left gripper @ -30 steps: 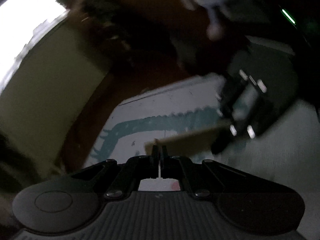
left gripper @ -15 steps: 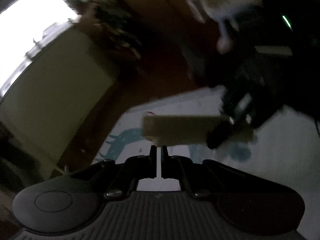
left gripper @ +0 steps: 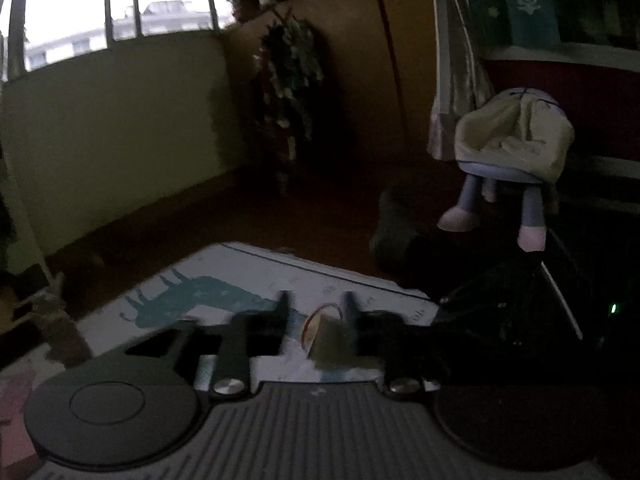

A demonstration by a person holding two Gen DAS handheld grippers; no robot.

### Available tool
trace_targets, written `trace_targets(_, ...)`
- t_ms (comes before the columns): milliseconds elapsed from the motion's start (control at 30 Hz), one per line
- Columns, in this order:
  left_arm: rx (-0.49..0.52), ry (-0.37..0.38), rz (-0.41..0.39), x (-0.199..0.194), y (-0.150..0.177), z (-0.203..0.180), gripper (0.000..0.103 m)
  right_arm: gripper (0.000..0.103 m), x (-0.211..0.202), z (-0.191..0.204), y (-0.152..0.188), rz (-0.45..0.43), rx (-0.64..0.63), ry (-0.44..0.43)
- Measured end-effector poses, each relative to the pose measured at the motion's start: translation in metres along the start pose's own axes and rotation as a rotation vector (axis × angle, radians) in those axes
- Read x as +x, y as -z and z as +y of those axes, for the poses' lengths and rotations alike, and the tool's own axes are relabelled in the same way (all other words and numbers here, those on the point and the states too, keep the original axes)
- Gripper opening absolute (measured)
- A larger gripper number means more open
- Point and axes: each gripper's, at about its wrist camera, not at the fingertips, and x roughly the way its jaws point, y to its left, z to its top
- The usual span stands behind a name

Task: Fold shopping bag

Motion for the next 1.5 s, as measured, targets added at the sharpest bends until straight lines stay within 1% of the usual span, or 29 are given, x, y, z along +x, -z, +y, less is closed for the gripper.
trace_targets(33,0.019,0.007,0.017,0.001,-0.004,0.003,0.065,0.015,0.0,0.002,-0.001,-0.002,-0.023,0.003)
trace_targets(100,0.037,0.035,0.073,0.002,-0.012,0.009,0.05,0.015,-0.001,0.005,-0.002,-0.005,-0.06,0.008)
trace_targets(133,0.032,0.051,0.102,0.003,-0.015,0.012,0.038,0.015,-0.002,0.007,-0.002,-0.007,-0.078,0.011)
trace_targets(167,0.028,0.067,0.132,0.004,-0.018,0.015,0.033,0.015,-0.003,0.008,-0.003,-0.009,-0.092,0.012)
trace_targets(233,0.037,0.09,0.17,0.006,-0.023,0.019,0.033,0.015,-0.005,0.009,-0.005,-0.018,-0.113,0.014)
trace_targets(267,0.062,0.12,0.208,0.007,-0.025,0.021,0.033,0.015,-0.006,0.01,-0.006,-0.021,-0.123,0.013)
trace_targets(400,0.041,0.201,0.271,0.009,-0.031,0.031,0.033,0.015,-0.01,0.014,-0.007,-0.027,-0.171,0.012)
trace_targets(533,0.096,0.225,0.362,0.021,-0.033,0.027,0.033,0.015,-0.012,0.02,-0.009,-0.037,-0.212,0.014)
trace_targets(567,0.106,0.229,0.384,0.024,-0.033,0.026,0.029,0.015,-0.012,0.021,-0.009,-0.038,-0.221,0.015)
trace_targets(600,0.114,0.23,0.405,0.027,-0.033,0.026,0.022,0.015,-0.013,0.023,-0.009,-0.04,-0.236,0.017)
trace_targets(633,0.121,0.224,0.411,0.027,-0.034,0.026,0.017,0.015,-0.013,0.024,-0.009,-0.039,-0.247,0.018)
trace_targets(667,0.129,0.218,0.417,0.028,-0.035,0.025,0.004,0.015,-0.012,0.025,-0.008,-0.038,-0.248,0.018)
trace_targets(733,0.141,0.207,0.428,0.028,-0.036,0.025,0.003,0.015,-0.012,0.025,-0.008,-0.038,-0.246,0.02)
trace_targets(800,0.121,0.208,0.434,0.027,-0.036,0.028,0.003,0.014,-0.013,0.024,-0.009,-0.047,-0.25,0.032)
trace_targets(867,0.134,0.197,0.435,0.026,-0.036,0.027,0.001,0.014,-0.012,0.025,-0.009,-0.042,-0.253,0.035)
trace_targets(1033,0.163,0.196,0.411,0.017,-0.039,0.023,0.001,0.014,-0.012,0.019,-0.008,-0.03,-0.212,0.05)
trace_targets(1167,0.17,0.18,0.392,0.01,-0.039,0.019,0.001,0.014,-0.011,0.018,-0.008,-0.032,-0.192,0.054)
trace_targets(1300,0.172,0.199,0.375,0.007,-0.038,0.013,0.001,0.014,-0.012,0.018,-0.008,-0.039,-0.18,0.057)
trace_targets(1400,0.175,0.19,0.357,0.008,-0.036,0.004,0.001,0.014,-0.014,0.015,-0.01,-0.057,-0.123,0.052)
trace_targets(1500,0.185,0.154,0.331,0.009,-0.033,-0.005,0.001,0.014,-0.017,0.006,-0.011,-0.084,0.002,0.021)
